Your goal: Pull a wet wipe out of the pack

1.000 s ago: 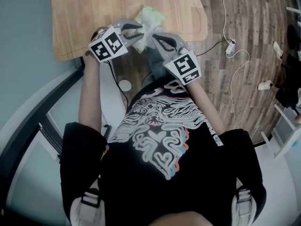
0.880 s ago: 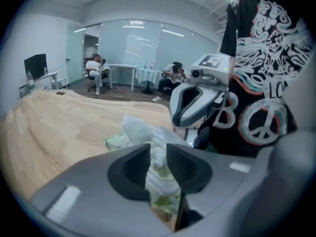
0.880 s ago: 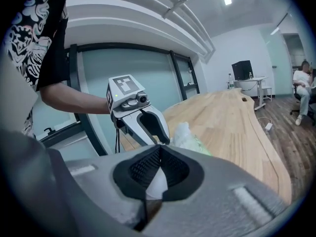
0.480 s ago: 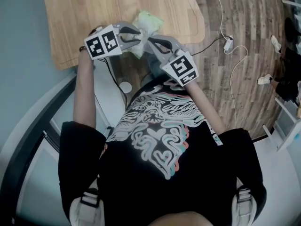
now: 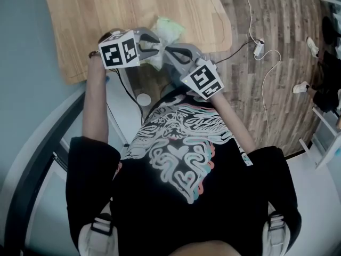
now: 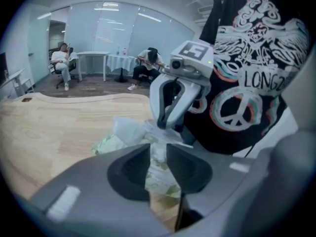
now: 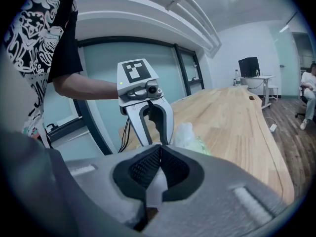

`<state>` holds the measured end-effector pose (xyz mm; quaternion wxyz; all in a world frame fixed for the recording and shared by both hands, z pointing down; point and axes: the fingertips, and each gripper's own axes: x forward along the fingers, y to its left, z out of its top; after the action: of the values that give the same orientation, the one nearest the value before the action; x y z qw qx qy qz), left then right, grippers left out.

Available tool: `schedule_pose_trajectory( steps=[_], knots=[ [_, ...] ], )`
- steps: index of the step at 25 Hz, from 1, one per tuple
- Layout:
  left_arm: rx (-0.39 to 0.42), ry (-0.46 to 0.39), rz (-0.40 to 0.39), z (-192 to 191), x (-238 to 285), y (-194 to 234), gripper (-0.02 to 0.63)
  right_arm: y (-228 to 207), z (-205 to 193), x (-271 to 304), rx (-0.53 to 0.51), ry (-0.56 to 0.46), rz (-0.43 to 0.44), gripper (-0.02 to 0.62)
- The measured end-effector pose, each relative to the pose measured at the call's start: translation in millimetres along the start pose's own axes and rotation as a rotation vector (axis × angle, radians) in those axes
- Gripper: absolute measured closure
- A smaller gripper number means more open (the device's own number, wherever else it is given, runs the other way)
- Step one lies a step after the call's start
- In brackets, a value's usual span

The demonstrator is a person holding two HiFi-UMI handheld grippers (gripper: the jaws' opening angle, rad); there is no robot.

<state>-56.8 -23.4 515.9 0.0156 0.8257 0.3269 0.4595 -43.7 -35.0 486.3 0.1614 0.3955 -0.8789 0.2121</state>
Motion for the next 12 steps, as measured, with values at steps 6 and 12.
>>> schedule_pose_trajectory(
  steps=[6,12],
  knots=[
    [0.035,0.07,0.003,-9.7,5.8,3.2,0.537,-3.0,-3.6,4.4,-0.004,0.012,0.004,0.595],
    [0.069,0.09,0.026,-9.9,9.9,6.1,0.538,-1.4,-6.2,5.1,0.004,0.014,0.0,0.595]
  ],
)
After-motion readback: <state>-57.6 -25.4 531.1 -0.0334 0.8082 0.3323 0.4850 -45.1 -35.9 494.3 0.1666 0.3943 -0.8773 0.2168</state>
